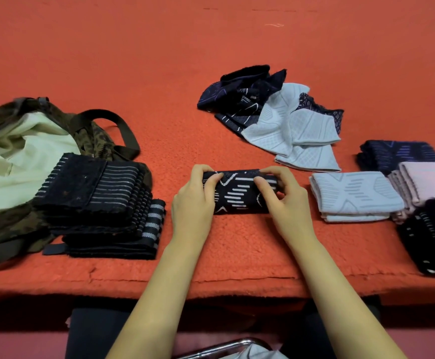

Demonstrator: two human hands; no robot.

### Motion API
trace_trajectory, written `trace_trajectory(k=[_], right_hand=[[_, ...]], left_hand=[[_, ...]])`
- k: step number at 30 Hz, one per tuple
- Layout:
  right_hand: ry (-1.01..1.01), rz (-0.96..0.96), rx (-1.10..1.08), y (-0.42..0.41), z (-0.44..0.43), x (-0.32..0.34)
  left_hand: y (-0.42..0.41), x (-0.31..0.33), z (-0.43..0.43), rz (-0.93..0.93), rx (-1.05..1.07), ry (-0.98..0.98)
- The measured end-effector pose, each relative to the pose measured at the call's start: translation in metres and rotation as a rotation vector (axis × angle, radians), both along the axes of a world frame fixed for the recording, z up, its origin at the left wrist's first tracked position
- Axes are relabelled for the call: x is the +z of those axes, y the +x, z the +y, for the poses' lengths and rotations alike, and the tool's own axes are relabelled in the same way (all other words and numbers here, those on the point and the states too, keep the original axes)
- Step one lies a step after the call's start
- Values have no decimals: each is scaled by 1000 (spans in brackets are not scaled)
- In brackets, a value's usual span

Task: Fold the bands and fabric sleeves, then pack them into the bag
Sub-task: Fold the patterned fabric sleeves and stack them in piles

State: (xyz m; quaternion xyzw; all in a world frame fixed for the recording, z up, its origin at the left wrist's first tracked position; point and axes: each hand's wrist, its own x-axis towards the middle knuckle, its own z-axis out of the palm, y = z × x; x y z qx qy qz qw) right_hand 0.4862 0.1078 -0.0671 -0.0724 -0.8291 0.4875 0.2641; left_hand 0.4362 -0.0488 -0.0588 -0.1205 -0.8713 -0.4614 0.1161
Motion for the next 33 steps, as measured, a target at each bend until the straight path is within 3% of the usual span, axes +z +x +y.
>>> trace_trajectory(k=[5,10,16,23,33], right_hand=[[57,-145,117,-1,2,-1],[81,-135,51,-8,3,-6],[294,-163,12,-15,1,-10],[357,-167,-42,-16,-3,-11],[417,-324,-132,-16,-5,-6]], left_hand=[[-1,1,2,-16,91,-23],[5,-2,-1,-12,-57,51],[7,-8,-4,-51,-68,-118],[3,-19,-2,28,66,-285],[2,-26,6,96,228,-553]])
